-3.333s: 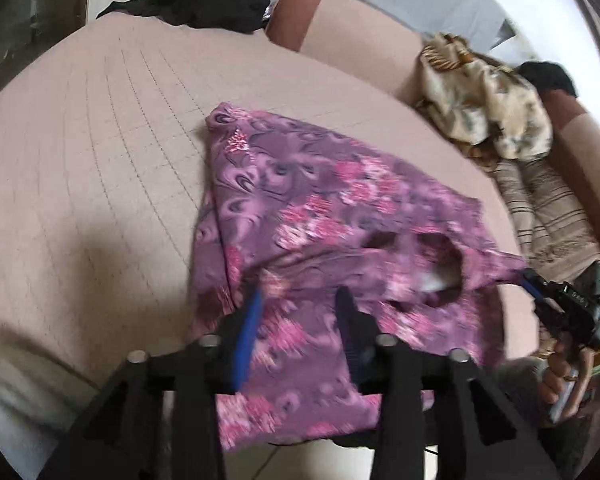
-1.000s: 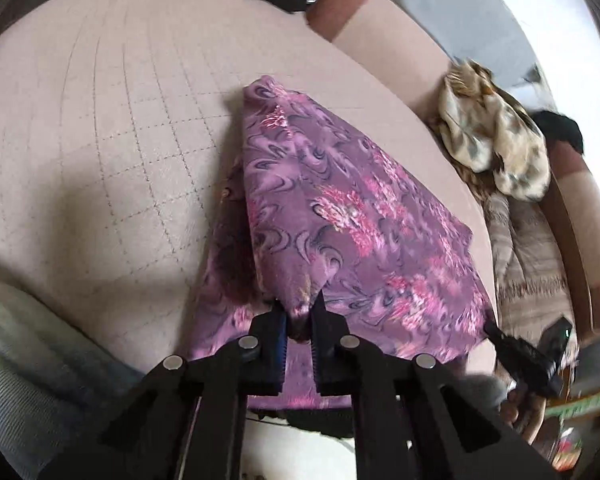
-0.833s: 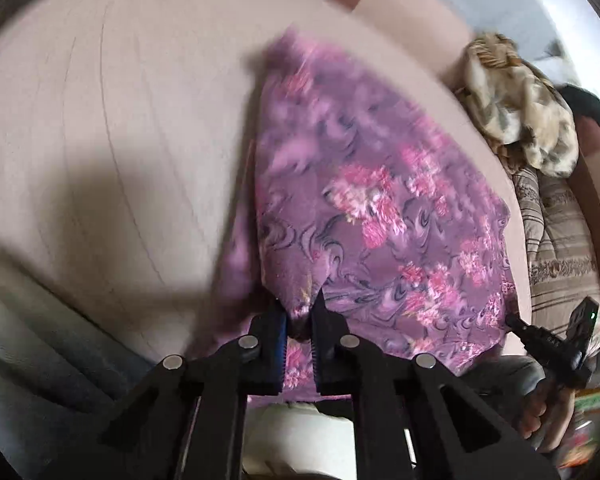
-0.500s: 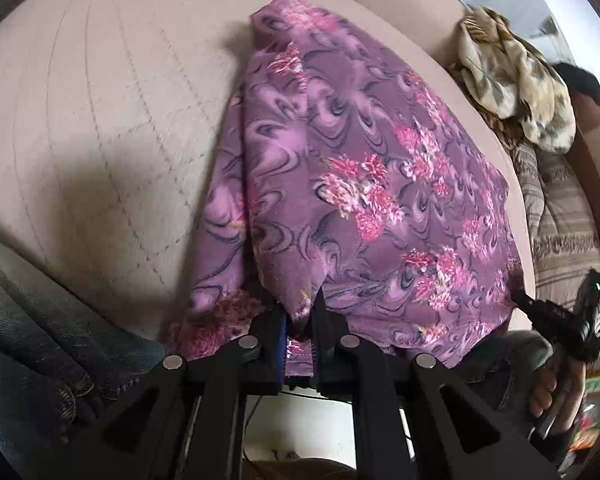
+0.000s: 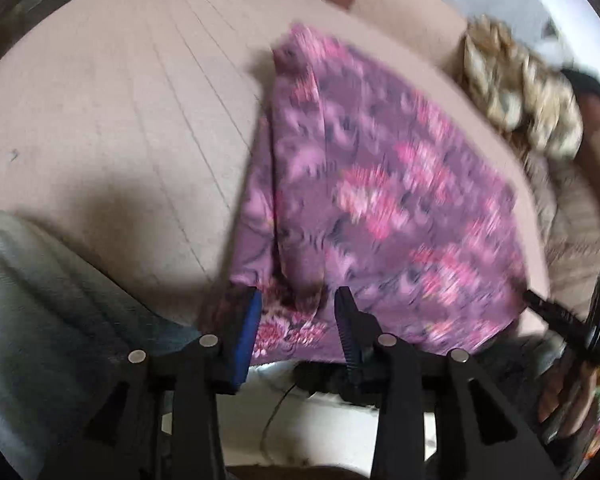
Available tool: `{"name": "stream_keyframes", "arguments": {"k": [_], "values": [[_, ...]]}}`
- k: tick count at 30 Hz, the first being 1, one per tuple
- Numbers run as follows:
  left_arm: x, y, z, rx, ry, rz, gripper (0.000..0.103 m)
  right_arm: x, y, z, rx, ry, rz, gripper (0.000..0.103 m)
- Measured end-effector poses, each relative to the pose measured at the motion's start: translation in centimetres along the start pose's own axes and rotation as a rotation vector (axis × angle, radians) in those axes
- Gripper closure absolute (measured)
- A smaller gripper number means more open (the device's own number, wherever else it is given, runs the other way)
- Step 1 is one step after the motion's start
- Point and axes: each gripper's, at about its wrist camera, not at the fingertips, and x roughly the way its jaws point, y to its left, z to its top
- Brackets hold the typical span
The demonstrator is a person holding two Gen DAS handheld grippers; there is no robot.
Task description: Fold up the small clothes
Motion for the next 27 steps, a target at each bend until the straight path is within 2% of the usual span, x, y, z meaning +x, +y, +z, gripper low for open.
{"name": "stream_keyframes", "arguments": {"k": [2,3,4,5,6,7,10,12,14,16,18,19,20,24,27], "values": [[-0.8,0.3,0.7,-0.022,-0.036,0.009,0.046,-3.4,0.5,-0.4,-0.026,-0.152,0.08,0.052],[-0.9,0.4,0.9,-0.023,-0.046,0.027,0.043,-4.5,0.9,-0.4,-0.037,-0.194,0.105,0.04],[-0.6,-0.2,1.3,-0.012,-0.056,0.059,0.039,-5.8,1.7,-0.4,-0.049,-0.237,0.141,0.033],[-0.1,-0.8,1.8,0.013,-0.058,0.108,0.034,-6.8,2.7,-0.3,-0.059,-0.261,0.189,0.032],[0.7,-1.3,2.2,0.036,-0.052,0.162,0.032,-7.5,3.9,0.0,-0.068,-0.269,0.251,0.028],[1.5,-1.4,2.5,0.046,-0.049,0.184,0.031,-8.3,4.8,0.0,-0.079,-0.265,0.304,0.021],[3.6,-0.4,2.3,0.041,0.007,0.193,0.031,-8.6,9.0,0.8,-0.139,-0.216,0.449,0.019],[3.6,0.3,1.9,0.044,0.031,0.147,0.031,-7.7,12.4,1.9,-0.195,-0.149,0.525,0.019],[4.1,0.6,1.6,0.036,0.058,0.108,0.044,-7.0,15.2,1.9,-0.241,-0.088,0.579,0.019],[4.4,0.9,1.5,0.032,0.057,0.112,0.05,-5.8,18.3,2.7,-0.284,-0.015,0.63,0.019],[3.8,1.6,1.5,0.005,0.043,0.072,0.071,-4.2,21.6,4.0,-0.299,0.08,0.672,0.019],[3.8,2.2,1.6,-0.033,0.053,-0.01,0.09,-3.5,22.8,4.3,-0.31,0.109,0.673,0.019],[3.5,2.9,1.5,-0.068,0.059,-0.049,0.09,-2.7,24.5,4.8,-0.334,0.144,0.664,0.019],[2.8,3.9,1.3,-0.104,0.042,-0.092,0.091,1.0,31.1,5.3,-0.422,0.301,0.619,0.02],[1.8,4.3,0.9,-0.125,0.022,-0.133,0.091,4.6,35.1,4.6,-0.478,0.408,0.522,0.022]]}}
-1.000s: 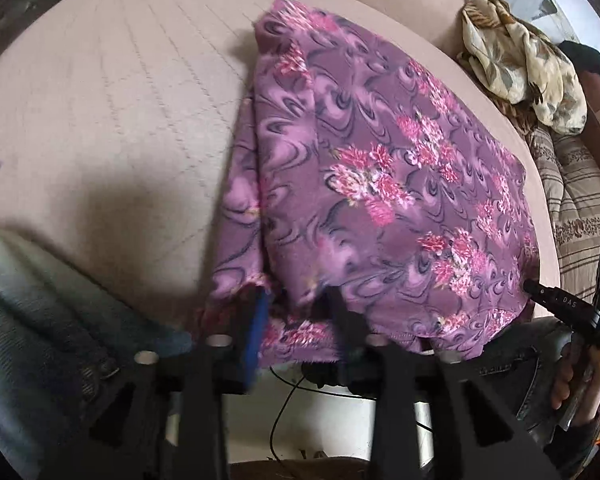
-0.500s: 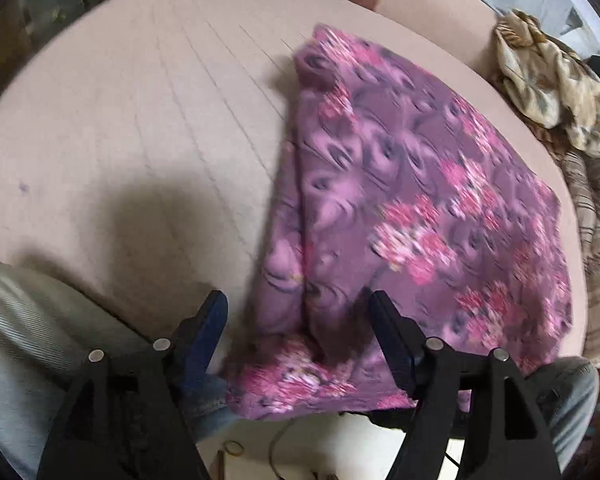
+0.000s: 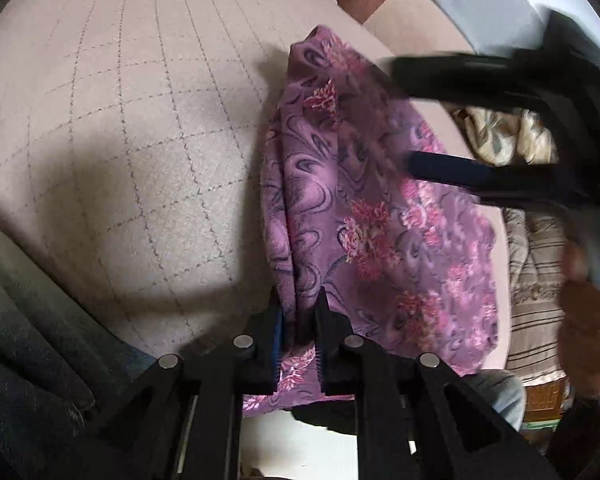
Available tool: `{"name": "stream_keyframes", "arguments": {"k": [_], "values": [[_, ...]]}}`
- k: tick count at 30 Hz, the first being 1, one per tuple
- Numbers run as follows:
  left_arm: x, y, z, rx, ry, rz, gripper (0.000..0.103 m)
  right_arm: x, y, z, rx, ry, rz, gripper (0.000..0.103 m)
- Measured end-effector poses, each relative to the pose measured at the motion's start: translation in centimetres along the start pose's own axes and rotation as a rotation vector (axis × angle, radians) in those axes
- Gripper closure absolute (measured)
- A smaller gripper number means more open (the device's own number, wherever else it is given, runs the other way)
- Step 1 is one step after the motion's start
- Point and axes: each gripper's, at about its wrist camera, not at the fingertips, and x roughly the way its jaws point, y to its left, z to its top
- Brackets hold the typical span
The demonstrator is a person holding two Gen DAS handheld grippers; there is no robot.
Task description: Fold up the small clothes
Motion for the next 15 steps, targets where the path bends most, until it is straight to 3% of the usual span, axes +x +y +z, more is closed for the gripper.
{"name": "stream_keyframes", "arguments": {"k": [2,4,8,9,10,12,15], "values": [[-0.2,0.3,0.2,-0.017,-0.004,-0.023,0.091,2.9,0.6,1.3,-0.009,0.062,-0.047,0.024],[-1.0,0.5,0.6,-0.031,-0.013,-0.045,0.091,5.5,1.2,1.8,-0.02,0.117,-0.085,0.033],[-2.1,-0.3,0.7,0.004,-0.05,-0.057,0.092,9.0,1.8,1.3,-0.067,0.166,-0.219,0.036],[-2.2,-0.4,0.7,0.009,-0.051,-0.056,0.092,9.3,2.3,1.0,-0.097,0.164,-0.254,0.042],[-2.3,-0.4,0.7,0.014,-0.052,-0.052,0.092,9.4,3.0,0.7,-0.136,0.161,-0.311,0.056],[-2.3,-0.7,0.7,0.032,-0.056,-0.033,0.092,9.5,3.4,0.3,-0.178,0.16,-0.393,0.072],[-2.9,-1.5,0.4,0.074,-0.085,-0.004,0.092,9.2,3.1,0.0,-0.18,0.15,-0.383,0.083]]}}
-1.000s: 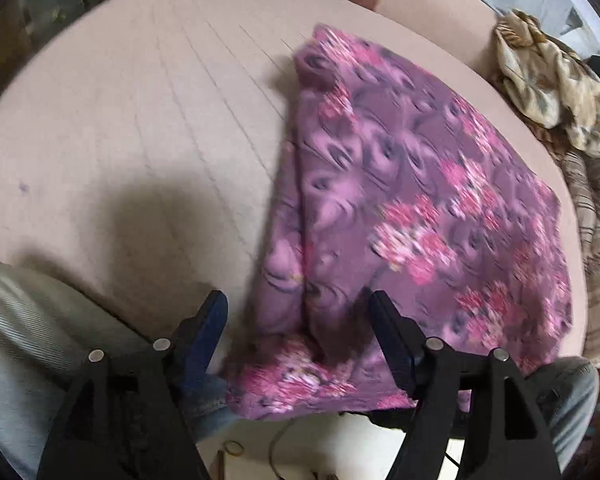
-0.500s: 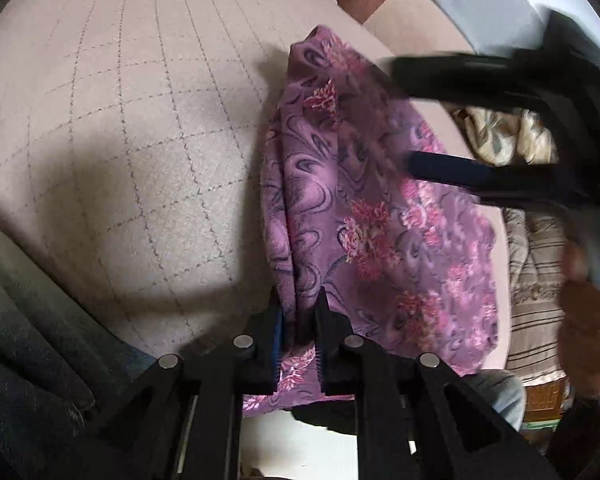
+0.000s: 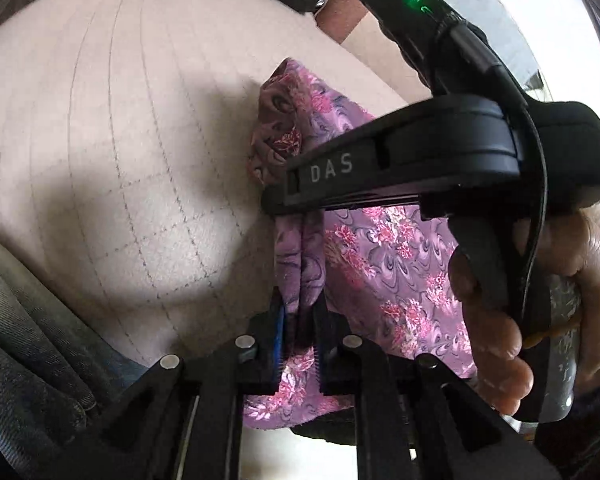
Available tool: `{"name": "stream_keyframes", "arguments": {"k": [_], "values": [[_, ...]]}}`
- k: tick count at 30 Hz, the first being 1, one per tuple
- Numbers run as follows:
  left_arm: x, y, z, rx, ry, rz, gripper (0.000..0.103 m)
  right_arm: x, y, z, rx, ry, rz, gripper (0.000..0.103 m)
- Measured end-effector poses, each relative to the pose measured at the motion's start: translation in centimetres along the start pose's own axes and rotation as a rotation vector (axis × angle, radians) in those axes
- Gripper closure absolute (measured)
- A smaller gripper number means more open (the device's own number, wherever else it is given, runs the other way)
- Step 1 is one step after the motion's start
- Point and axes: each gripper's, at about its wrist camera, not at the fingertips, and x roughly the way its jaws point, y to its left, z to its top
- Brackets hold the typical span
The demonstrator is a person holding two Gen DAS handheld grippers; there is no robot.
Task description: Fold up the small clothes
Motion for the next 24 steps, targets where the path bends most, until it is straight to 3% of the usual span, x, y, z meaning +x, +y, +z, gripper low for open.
{"name": "stream_keyframes", "arguments": {"k": [3,7,10,14,19,24], "values": [[-1.3,-1.8,-0.6,0.085,-0.054,0.039,0.092,-1.5,-0.7,-1.1,0.013,-0.069,0.063,0.086],[-4.9,-6.2,-1.7,0.224,-0.148,0.055,0.092,-6.3,-4.7,-4.8,0.097,-0.245,0.272,0.088],[-7.3,-11.3,-2.9,0.36,-0.19,0.058,0.092,-10.4,-9.0,-8.8,0.165,-0.387,0.453,0.088],[-7.8,-20.1,-5.2,0.597,-0.209,0.098,0.092,-15.5,-15.0,-14.8,0.234,-0.563,0.601,0.088],[-4.0,-28.5,-7.6,0.797,-0.134,0.071,0.092,-18.5,-23.6,-22.7,0.331,-0.721,0.682,0.088],[4.2,-33.9,-8.7,0.832,0.026,-0.002,0.091,-15.9,-33.5,-28.0,0.51,-0.764,0.756,0.088]]}}
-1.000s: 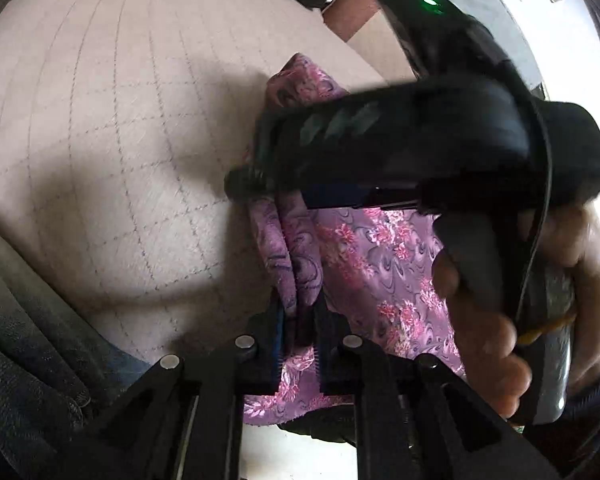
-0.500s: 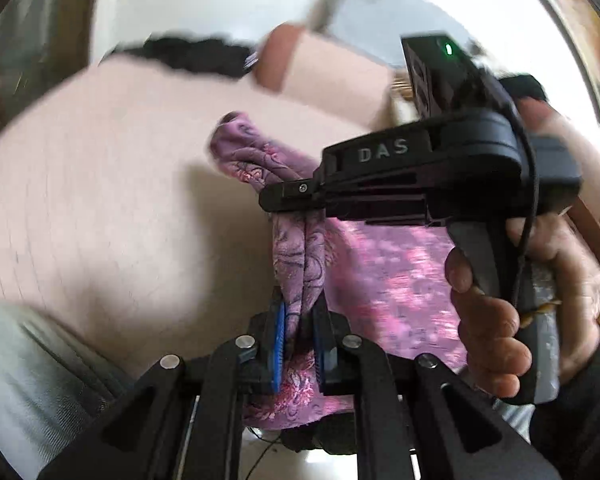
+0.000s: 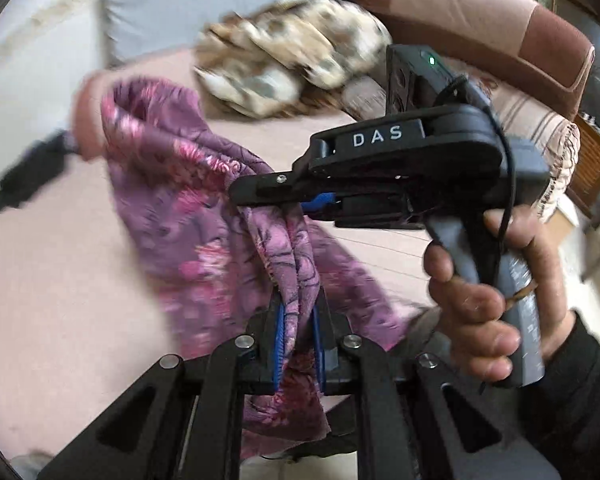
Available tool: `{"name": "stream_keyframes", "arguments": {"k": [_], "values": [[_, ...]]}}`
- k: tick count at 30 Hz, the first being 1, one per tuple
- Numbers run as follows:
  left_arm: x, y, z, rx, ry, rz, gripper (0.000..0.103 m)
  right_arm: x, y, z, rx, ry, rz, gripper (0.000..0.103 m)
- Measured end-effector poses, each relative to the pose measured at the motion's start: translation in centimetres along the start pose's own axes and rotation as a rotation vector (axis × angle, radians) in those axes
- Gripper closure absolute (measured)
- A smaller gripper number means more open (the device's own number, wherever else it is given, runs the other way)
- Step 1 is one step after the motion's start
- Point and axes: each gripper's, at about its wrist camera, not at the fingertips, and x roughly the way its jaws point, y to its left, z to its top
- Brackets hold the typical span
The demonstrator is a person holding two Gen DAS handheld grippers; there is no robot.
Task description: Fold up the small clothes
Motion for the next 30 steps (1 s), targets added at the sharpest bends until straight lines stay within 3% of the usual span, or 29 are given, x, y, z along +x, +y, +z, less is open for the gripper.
{"name": "stream_keyframes", "arguments": {"k": [3,5,6,8,9,11,12,13,15,17,18,19,20,21,22,25,27,29,30], "values": [[4.4,-0.8,0.7,-0.028,0.079,-0.089,0.086,-1.4,-5.8,0.4,0.113,-0.04,0.009,0.088],[6.1,0.5,0.8,-0.131,0.157,-0.155,0.084,-0.9,-9.3,0.3,0.204,-0.051,-0.019,0.088],[6.0,1.4,0.8,-0.183,0.156,-0.196,0.083,-0.1,-10.5,0.5,0.249,-0.044,-0.059,0.087],[5.5,3.1,1.0,-0.233,0.132,-0.22,0.057,-0.2,-12.2,0.4,0.31,-0.029,-0.153,0.084],[5.3,3.9,1.3,-0.248,0.116,-0.19,0.051,-0.2,-12.9,0.3,0.336,-0.022,-0.179,0.083],[5.3,6.1,2.1,-0.284,0.092,-0.083,0.048,0.0,-13.3,-0.1,0.358,-0.021,-0.203,0.068],[5.4,7.1,2.6,-0.301,0.088,-0.053,0.048,-0.5,-13.3,-0.2,0.365,-0.042,-0.199,0.051],[5.6,7.8,2.9,-0.316,0.085,-0.031,0.048,-1.3,-12.9,-0.3,0.361,-0.064,-0.183,0.042],[6.9,9.6,4.0,-0.347,0.093,0.029,0.048,-2.1,-12.0,-0.6,0.333,-0.087,-0.166,0.041],[8.5,10.8,5.1,-0.338,0.131,0.082,0.048,-2.5,-10.9,-1.2,0.289,-0.095,-0.209,0.041],[9.8,11.5,5.8,-0.344,0.149,0.126,0.048,-2.3,-10.5,-1.3,0.268,-0.09,-0.238,0.042],[10.8,12.1,6.3,-0.352,0.157,0.147,0.048,-1.9,-10.0,-1.5,0.244,-0.07,-0.286,0.051],[12.1,13.0,6.8,-0.363,0.171,0.151,0.048,-1.6,-9.7,-1.7,0.229,-0.053,-0.334,0.061],[12.6,13.7,6.8,-0.371,0.179,0.156,0.048,-1.2,-9.5,-1.9,0.217,-0.038,-0.4,0.084],[14.0,14.2,7.3,-0.371,0.19,0.175,0.048,-0.8,-9.2,-2.1,0.201,-0.029,-0.497,0.09],[16.1,13.9,8.0,-0.327,0.227,0.235,0.045,-0.4,-9.1,-2.7,0.177,-0.018,-0.631,0.09],[14.8,13.7,8.0,-0.324,0.22,0.208,0.045,-1.5,-8.6,-3.1,0.178,-0.047,-0.598,0.089],[11.7,13.5,7.1,-0.329,0.186,0.119,0.044,-2.9,-7.3,-3.9,0.127,-0.088,-0.502,0.073],[10.1,13.3,6.3,-0.33,0.172,0.105,0.044,-3.6,-6.5,-4.7,0.104,-0.102,-0.461,0.042]]}}
